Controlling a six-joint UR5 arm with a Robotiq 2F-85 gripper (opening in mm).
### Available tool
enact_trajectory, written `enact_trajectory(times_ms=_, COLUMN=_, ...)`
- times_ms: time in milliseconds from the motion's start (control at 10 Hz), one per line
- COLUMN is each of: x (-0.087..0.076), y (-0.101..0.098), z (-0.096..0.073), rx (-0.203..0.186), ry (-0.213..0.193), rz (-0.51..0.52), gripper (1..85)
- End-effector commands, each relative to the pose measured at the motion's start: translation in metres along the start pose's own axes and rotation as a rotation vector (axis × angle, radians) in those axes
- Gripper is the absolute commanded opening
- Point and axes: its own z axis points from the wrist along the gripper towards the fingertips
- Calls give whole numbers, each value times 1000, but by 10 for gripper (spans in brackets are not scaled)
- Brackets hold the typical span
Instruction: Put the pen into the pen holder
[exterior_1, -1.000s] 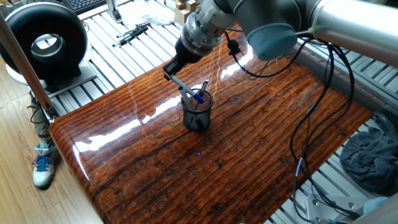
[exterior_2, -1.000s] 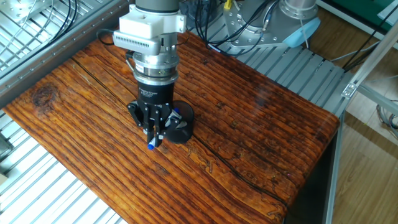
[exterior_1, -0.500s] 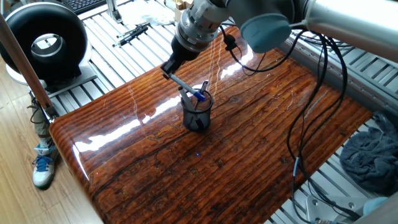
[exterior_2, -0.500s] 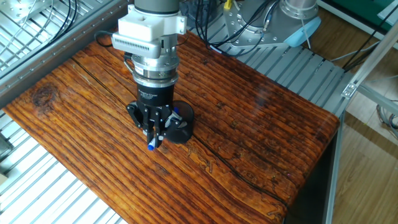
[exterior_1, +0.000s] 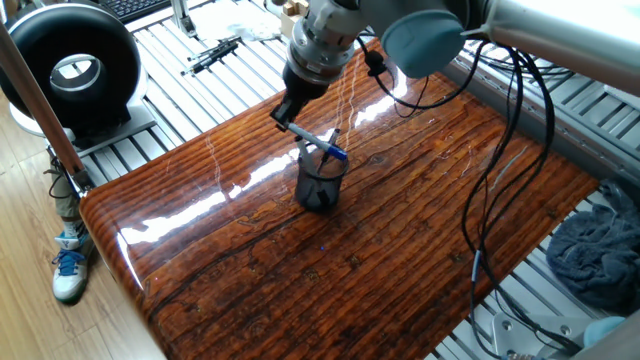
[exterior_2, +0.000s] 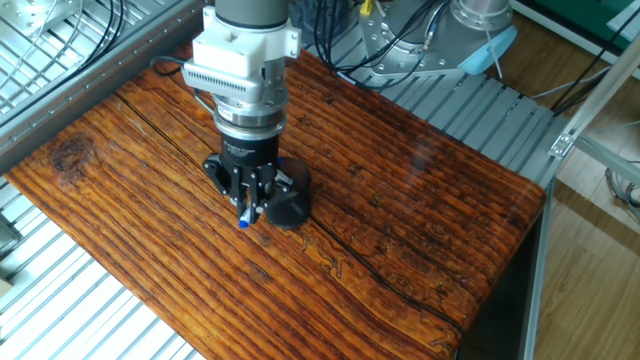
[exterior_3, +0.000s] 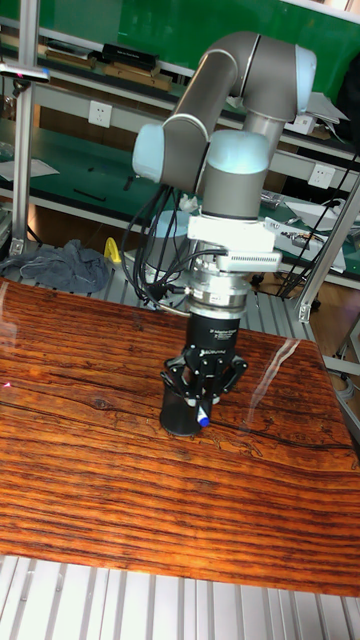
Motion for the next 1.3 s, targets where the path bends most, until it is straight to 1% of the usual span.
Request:
enact_trajectory(times_ms=0, x=2, y=0, z=-5, rx=1, ry=4, rz=21, gripper=13)
enact_trajectory(times_ms=100, x=3, y=8, z=-17, rx=-15, ry=-7, rz=53, gripper=13)
enact_trajectory(times_ms=200, x=7, y=9, z=-23, rx=-20, ry=-5, rz=67, gripper=13)
enact_trajectory(times_ms=300, x=9, y=10, z=-27, rx=-28, ry=-6, rz=75, gripper=13)
enact_trajectory(times_ms=400, x=12, y=16, z=-30, rx=-43, ry=-1, rz=107, gripper=13)
enact_trajectory(times_ms=500, x=16, y=22, z=-31, rx=-58, ry=15, rz=128, gripper=13)
enact_trajectory(times_ms=600, x=22, y=28, z=-31, rx=-70, ry=41, rz=147, gripper=13)
enact_trajectory(times_ms=700, x=31, y=39, z=-31, rx=-91, ry=81, rz=165, gripper=13)
enact_trajectory(times_ms=800, x=47, y=44, z=-29, rx=-84, ry=146, rz=153, gripper=13)
enact_trajectory(times_ms=1000, x=75, y=46, z=-30, rx=-43, ry=254, rz=131, gripper=13)
enact_trajectory(times_ms=1100, x=83, y=46, z=-31, rx=-35, ry=286, rz=119, gripper=13)
enact_trajectory(times_ms=1200, x=88, y=47, z=-32, rx=-33, ry=306, rz=114, gripper=13)
